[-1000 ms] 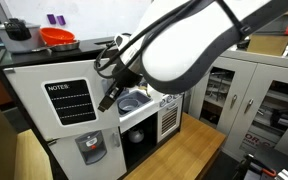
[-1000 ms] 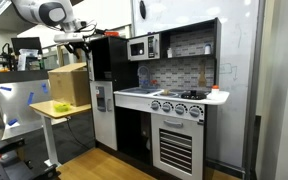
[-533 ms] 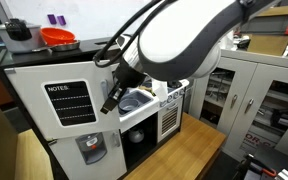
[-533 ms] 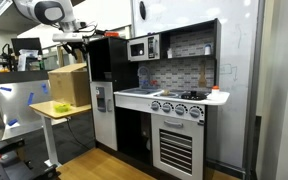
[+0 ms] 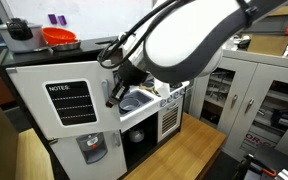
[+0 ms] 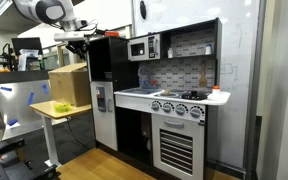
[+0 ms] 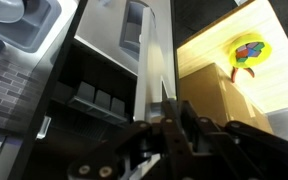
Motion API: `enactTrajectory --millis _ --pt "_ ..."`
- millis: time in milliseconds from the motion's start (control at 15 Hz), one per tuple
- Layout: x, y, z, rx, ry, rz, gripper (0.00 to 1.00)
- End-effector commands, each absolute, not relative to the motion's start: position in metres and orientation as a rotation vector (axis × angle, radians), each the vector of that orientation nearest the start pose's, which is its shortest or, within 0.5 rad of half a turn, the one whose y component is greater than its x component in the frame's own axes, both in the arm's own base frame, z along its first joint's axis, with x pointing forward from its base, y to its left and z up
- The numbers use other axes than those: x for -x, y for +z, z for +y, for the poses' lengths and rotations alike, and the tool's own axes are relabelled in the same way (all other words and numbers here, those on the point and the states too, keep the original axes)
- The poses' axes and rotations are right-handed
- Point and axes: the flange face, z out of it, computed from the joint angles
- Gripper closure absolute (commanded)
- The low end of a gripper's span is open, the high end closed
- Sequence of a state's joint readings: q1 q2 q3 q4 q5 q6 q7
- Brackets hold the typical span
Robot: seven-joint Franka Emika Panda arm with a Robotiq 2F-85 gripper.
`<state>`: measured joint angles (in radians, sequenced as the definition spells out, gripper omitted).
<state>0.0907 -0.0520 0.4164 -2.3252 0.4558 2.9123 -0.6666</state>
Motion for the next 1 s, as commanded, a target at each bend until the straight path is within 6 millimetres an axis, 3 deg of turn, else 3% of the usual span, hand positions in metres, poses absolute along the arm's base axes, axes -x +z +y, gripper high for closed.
enactTrajectory --millis 0,400,467,533,600,800,933 --pt "-0.478 0.421 0.225 2.64 -0.919 -1.081 0.97" --pt "-0.478 0.428 0.159 2.639 -0.86 -1.037 0.97" --pt "-0.477 0.428 0.147 2.624 -0.842 -1.048 0.62" --pt "-0.476 0.427 0.135 2.611 -0.819 -1.058 0.61" --pt "-0.473 0.423 0.109 2.626 -0.782 -1.045 0.55" --pt "-0.458 0.415 0.028 2.661 -0.699 -1.021 0.34" --pt "-0.448 0.414 -0.005 2.68 -0.668 -1.011 0.2"
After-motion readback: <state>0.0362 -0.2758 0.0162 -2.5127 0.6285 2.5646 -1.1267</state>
